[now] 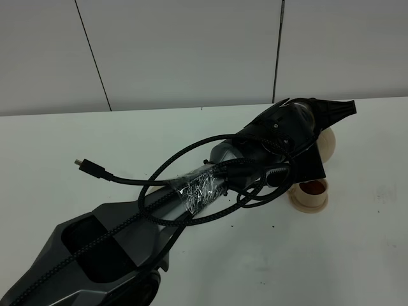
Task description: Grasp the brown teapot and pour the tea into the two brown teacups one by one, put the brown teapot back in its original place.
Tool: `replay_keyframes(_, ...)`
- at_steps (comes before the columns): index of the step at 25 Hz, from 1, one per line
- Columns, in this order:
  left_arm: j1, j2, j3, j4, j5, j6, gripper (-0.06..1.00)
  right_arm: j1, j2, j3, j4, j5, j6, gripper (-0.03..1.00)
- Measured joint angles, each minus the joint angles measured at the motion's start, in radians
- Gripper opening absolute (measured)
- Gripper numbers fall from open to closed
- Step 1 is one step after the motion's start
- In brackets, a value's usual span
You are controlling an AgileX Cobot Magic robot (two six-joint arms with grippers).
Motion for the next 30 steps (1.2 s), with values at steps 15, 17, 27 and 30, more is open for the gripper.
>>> replay_keyframes(15,0.0,0.0,0.0,-0.038,0.001,0.026,0.17,0.0,0.0,0.0,0.0,0.0,0.0,0.24)
replay_keyframes(17,0.0,0.0,0.0,-0.038,0.001,0.026,0.17,0.0,0.0,0.0,0.0,0.0,0.0,0.24)
replay_keyframes(27,0.0,0.0,0.0,-0.039,0.001,0.023,0.17,0.0,0.0,0.0,0.0,0.0,0.0,0.24)
replay_keyframes(30,0.0,0.0,0.0,-0.039,0.001,0.014,0.17,0.0,0.0,0.0,0.0,0.0,0.0,0.24)
